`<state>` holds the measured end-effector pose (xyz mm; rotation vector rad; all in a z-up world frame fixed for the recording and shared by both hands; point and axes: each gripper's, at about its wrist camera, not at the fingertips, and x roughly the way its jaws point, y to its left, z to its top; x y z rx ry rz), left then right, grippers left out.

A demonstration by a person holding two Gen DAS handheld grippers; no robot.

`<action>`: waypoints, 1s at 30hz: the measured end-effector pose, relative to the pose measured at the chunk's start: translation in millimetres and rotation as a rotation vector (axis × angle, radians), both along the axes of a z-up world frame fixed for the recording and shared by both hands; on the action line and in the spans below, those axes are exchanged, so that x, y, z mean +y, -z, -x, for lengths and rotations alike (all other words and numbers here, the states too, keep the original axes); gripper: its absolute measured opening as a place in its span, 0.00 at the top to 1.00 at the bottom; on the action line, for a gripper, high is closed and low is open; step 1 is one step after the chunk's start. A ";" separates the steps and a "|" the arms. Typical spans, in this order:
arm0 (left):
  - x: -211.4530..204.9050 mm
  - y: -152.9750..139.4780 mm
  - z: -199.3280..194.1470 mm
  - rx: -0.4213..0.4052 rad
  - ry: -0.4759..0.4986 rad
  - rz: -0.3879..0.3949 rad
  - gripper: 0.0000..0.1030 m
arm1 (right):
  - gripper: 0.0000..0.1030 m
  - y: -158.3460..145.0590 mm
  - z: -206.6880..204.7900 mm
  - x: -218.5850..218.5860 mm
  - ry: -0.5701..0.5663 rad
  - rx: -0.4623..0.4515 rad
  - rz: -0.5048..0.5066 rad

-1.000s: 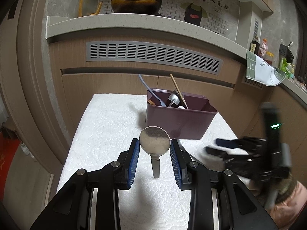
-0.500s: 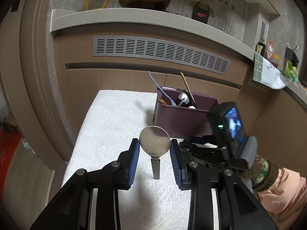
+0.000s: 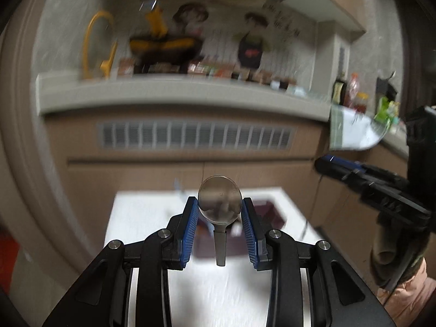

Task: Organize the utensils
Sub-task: 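Lower both held spoons into the caddy and open both grippers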

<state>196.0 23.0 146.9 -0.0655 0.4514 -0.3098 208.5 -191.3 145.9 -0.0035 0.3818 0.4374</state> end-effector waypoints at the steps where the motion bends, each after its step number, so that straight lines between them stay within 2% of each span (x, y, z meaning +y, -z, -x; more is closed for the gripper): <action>1: -1.1 -12.8 -7.7 -0.024 0.009 0.005 0.67 | 0.75 -15.6 -0.9 -1.4 0.006 -0.027 -0.002; 3: -3.6 -28.7 -19.4 -0.065 0.012 0.001 0.67 | 0.75 -45.0 -6.0 -3.7 0.029 -0.082 -0.002; 5: -8.7 -39.0 -35.4 -0.089 0.016 -0.010 0.67 | 0.75 -59.3 -19.5 2.2 0.047 -0.102 0.006; 9: -15.6 -35.5 -65.2 -0.063 0.037 -0.011 0.67 | 0.75 -55.5 -53.2 -3.6 0.067 -0.065 -0.003; 12: -19.3 -21.7 -81.1 -0.027 0.047 -0.022 0.67 | 0.75 -33.6 -80.5 -8.5 0.083 -0.011 -0.006; 17: -22.8 22.0 -111.3 0.087 0.073 -0.004 0.67 | 0.75 15.8 -109.0 -5.7 0.084 0.102 -0.001; 20: -28.5 53.1 -129.7 0.194 0.105 0.005 0.63 | 0.74 50.1 -120.0 -5.2 0.075 0.184 -0.006; 21: -30.5 60.3 -133.1 0.218 0.109 0.010 0.58 | 0.74 61.4 -125.4 -7.0 0.070 0.225 -0.018; 24: -27.1 74.8 -137.3 0.251 0.093 0.033 0.55 | 0.67 85.4 -135.5 -13.6 0.058 0.334 -0.068; 26: -23.1 72.5 -127.9 0.230 0.082 0.044 0.51 | 0.62 90.5 -129.2 -17.2 0.077 0.344 -0.074; 27: -21.8 69.0 -117.6 0.209 0.073 0.040 0.46 | 0.56 90.4 -123.5 -17.8 0.088 0.333 -0.065; 29: -19.7 66.5 -96.0 0.168 0.047 0.027 0.37 | 0.37 86.8 -104.4 -19.5 0.115 0.291 -0.043; 30: -18.7 65.8 -85.4 0.151 0.032 0.019 0.33 | 0.31 84.8 -92.5 -20.4 0.132 0.266 -0.038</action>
